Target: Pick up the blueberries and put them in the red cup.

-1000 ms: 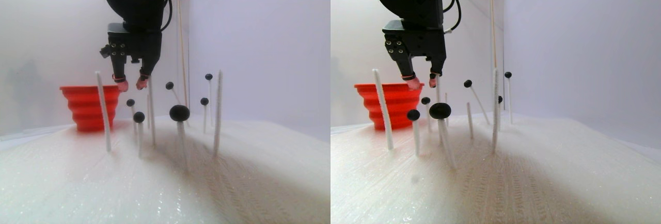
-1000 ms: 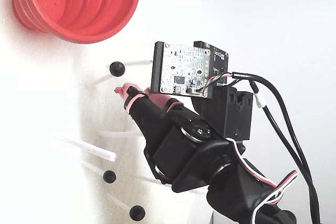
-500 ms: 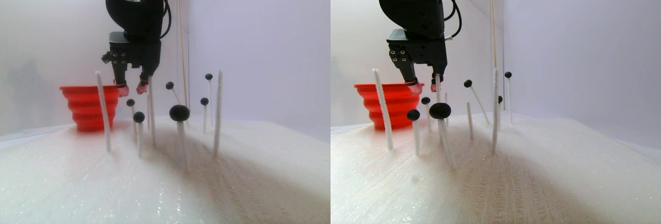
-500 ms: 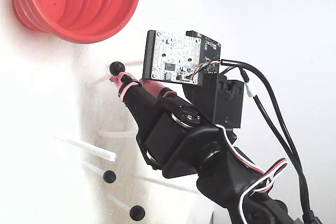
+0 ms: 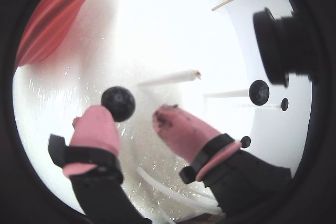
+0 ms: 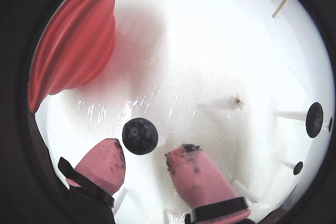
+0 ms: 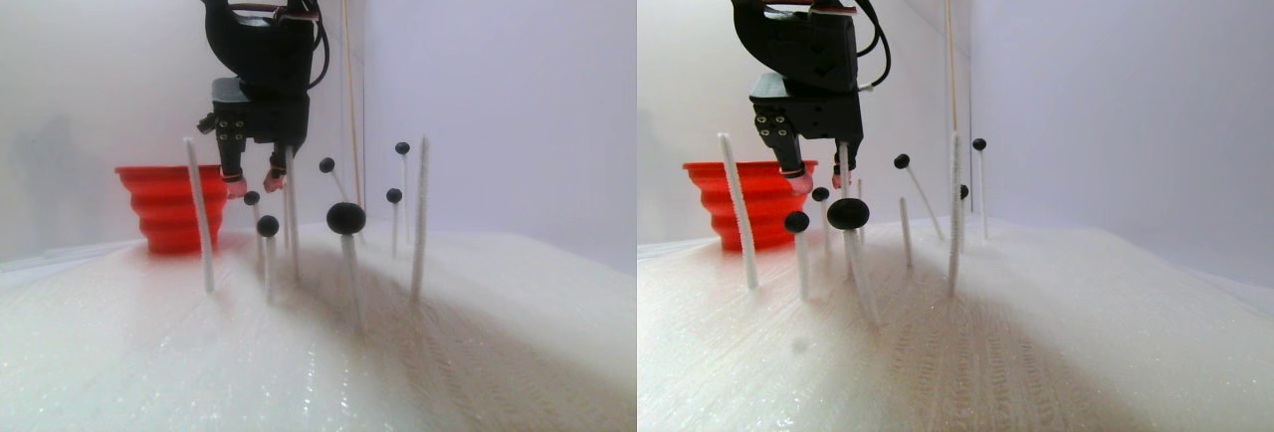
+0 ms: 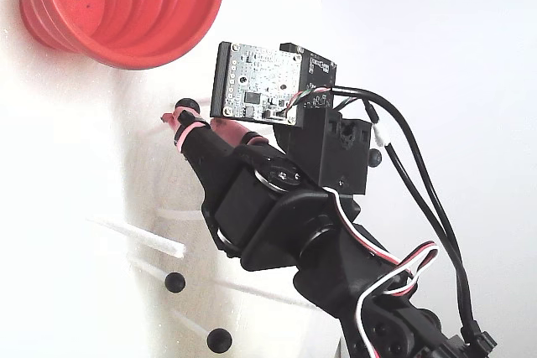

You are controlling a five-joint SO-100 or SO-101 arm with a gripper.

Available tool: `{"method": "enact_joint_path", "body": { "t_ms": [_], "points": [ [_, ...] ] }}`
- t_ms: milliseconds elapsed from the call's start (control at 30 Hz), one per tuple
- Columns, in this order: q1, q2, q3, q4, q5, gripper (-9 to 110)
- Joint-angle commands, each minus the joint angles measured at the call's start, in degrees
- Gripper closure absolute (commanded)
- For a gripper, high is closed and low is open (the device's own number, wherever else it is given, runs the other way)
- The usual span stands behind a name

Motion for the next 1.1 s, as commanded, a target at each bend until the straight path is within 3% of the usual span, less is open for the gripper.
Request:
{"method": "enact_joint_path", "body": {
  "t_ms": [0, 1067],
  "points": [
    [-1.1, 1.0, -4.3, -2.1, 0.6, 85],
    [-1.0, -5.0, -6.2, -6.2, -0.4, 87]
  ]
}}
